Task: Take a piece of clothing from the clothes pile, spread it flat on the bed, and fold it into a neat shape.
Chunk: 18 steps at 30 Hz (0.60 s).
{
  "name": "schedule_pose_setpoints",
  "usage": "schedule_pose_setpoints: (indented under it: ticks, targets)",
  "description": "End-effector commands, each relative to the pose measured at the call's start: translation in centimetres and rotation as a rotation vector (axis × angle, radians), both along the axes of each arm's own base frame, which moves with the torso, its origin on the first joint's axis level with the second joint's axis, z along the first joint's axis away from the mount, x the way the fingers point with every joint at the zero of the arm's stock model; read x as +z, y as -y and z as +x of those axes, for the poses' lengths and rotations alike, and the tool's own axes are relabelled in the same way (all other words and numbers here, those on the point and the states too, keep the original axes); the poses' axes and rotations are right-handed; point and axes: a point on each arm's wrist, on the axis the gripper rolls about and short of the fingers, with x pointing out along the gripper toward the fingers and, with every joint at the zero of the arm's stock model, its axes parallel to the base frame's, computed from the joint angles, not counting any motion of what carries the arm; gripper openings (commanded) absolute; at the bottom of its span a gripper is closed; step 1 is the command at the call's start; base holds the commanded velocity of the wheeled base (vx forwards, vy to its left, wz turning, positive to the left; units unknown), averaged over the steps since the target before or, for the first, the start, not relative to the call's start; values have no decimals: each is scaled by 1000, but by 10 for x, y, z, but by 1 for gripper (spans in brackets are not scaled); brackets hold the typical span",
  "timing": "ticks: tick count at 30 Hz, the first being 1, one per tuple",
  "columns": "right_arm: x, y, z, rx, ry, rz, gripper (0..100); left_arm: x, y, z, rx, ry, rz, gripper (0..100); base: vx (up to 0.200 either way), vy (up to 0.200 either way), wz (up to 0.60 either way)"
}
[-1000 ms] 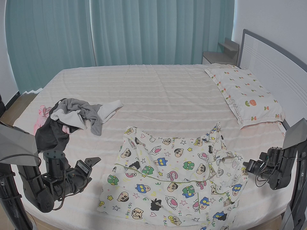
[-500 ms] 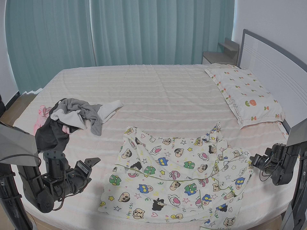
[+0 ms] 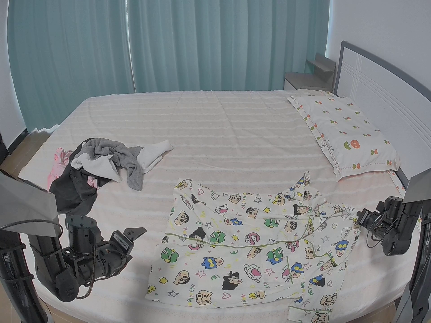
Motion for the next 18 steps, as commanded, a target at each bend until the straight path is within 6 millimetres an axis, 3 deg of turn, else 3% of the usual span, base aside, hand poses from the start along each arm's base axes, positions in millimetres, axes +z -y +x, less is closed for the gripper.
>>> schedule_pose_setpoints:
  ticks: [1,18]
  targets:
    - [-1,4,6,-20,24,9,0,-6,6,-3,-28,-30,9,100,0,0,0]
    - [3,-2,-1,-10,25,19,0,-8,12,-11,-72,-46,17,100,0,0,0]
